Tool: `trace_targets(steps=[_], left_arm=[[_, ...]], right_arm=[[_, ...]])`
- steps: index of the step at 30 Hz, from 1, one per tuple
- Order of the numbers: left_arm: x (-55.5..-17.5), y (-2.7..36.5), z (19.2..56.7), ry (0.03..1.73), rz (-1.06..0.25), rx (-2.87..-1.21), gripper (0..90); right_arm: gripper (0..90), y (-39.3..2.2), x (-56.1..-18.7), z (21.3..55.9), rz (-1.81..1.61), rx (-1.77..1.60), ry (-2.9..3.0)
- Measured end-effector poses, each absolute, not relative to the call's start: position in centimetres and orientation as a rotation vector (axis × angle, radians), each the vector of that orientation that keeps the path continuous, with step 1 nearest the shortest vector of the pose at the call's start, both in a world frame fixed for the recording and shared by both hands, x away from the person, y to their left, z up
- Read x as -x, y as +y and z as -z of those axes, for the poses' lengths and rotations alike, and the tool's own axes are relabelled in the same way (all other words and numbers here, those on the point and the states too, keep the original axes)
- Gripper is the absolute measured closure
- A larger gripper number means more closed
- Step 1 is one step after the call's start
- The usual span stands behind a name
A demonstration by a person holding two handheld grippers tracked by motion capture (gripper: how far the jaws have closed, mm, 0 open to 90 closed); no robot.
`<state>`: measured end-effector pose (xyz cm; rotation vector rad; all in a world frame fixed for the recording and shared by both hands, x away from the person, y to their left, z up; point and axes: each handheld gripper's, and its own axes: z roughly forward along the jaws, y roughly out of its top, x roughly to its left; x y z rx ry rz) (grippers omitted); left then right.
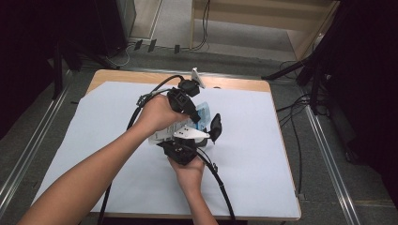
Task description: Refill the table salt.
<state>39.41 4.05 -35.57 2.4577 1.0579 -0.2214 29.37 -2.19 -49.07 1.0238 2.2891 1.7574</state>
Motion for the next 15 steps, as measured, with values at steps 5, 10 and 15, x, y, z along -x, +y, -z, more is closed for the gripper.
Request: trace_targets(steps=[5,10,15], left_arm=[[-39.48,4.02,35.6,1.046,0.215,-2.449,90.0],[-39.27,3.66,35.87,1.026,0.232,-2.473,90.0],[-39.05,4.06,35.88,1.033,0.226,-2.464,90.0]], right_arm=[[90.0,-2.04,-29.23,48.99,-1.756,-1.003,2.298],[90.0,-1.89,-29.33,49.12,-1.73,-0.992,2.303],[90.0,-1.87,-29.4,49.34,-1.712,-0.985,2.312]])
